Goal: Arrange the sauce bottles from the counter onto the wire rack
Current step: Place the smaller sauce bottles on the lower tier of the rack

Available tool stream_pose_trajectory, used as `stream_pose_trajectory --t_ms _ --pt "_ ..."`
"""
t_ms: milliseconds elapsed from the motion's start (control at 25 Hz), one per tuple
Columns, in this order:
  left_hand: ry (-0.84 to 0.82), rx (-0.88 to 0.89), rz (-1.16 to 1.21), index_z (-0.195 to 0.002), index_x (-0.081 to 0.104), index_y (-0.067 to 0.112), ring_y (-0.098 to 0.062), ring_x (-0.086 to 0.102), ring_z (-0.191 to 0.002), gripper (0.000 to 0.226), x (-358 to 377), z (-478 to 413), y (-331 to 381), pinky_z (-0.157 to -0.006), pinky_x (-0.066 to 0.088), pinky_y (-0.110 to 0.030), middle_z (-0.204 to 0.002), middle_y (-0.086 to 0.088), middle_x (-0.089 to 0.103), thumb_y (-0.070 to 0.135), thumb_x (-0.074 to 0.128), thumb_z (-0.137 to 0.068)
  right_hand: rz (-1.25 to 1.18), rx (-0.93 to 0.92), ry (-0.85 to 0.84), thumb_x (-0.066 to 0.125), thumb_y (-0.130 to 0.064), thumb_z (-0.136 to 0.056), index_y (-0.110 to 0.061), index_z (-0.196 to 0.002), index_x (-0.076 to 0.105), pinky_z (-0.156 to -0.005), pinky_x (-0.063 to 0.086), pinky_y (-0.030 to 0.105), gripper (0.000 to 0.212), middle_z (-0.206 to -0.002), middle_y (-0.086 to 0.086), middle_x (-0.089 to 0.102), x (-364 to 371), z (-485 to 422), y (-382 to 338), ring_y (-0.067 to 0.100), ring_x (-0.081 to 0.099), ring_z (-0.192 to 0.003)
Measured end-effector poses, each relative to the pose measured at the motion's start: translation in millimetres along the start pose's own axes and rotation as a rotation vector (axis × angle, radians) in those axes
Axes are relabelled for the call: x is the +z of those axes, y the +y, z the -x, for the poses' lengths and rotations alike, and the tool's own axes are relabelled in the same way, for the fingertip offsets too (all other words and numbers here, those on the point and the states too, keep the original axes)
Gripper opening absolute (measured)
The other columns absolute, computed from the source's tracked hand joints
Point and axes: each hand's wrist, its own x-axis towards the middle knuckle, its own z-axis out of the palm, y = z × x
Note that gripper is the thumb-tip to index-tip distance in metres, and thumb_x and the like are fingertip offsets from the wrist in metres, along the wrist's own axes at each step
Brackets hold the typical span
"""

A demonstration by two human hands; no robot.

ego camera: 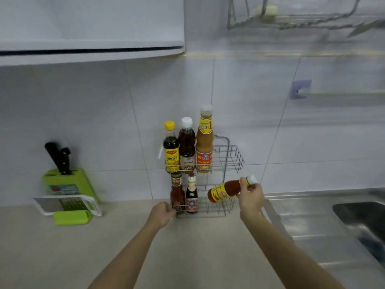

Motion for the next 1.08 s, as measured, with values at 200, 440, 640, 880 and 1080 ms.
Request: stream_pose_trajectory --t_ms 200,440,640,880,1080 --pt "0.063 -0.094 0.098 -0.086 0.063 0.007 -0.032 0.066 -0.095 0.013 14 -31 -19 -0.073 0.045 -0.029 -0.099 -0.017 0.072 0.020 0.060 -0.085 0.032 -0.060 -0.003 0.062 -0.029 -0.089 -0.006 -0.086 0.052 -0.073 0.041 0.032 0.025 -0.085 0.007 0.059 28 -2 14 0.023 0.055 -0.080" --pt "0.032 -0.077 0.207 -0.118 0.058 0.005 -0.032 0.061 -0.109 0.032 37 -49 -18 -0.088 0.048 -0.035 -0.119 -0.016 0.067 0.013 0.058 -0.086 0.174 -0.177 -0.226 0.063 -0.026 -0.089 -0.006 -0.090 0.056 -0.070 0.047 0.032 0.021 -0.086 0.007 0.064 49 -10 43 0.022 0.062 -0.082" --pt "0.085 -0.054 0.240 -0.129 0.053 0.004 -0.033 0.059 -0.115 0.042 44 -58 -14 -0.094 0.047 -0.038 -0.127 -0.016 0.063 0.005 0.054 -0.087 0.461 -0.338 -0.419 0.062 -0.027 -0.090 -0.011 -0.096 0.058 -0.072 0.048 0.031 0.018 -0.095 0.007 0.063 61 -29 55 0.020 0.061 -0.086" --pt "0.149 -0.011 0.234 -0.123 0.058 0.001 -0.034 0.062 -0.110 0.036 49 -61 -16 -0.090 0.049 -0.037 -0.122 -0.018 0.067 0.005 0.055 -0.088 0.572 -0.411 -0.623 0.064 -0.032 -0.087 -0.010 -0.105 0.061 -0.077 0.051 0.035 0.029 -0.101 0.007 0.065 83 -33 51 0.021 0.062 -0.093" --pt "0.172 0.011 0.229 -0.121 0.059 0.000 -0.034 0.063 -0.109 0.035 52 -64 -19 -0.087 0.049 -0.035 -0.120 -0.019 0.067 0.007 0.057 -0.087 0.603 -0.418 -0.622 0.062 -0.036 -0.088 -0.008 -0.107 0.062 -0.071 0.047 0.030 0.033 -0.101 0.008 0.063 86 -34 53 0.022 0.060 -0.093"
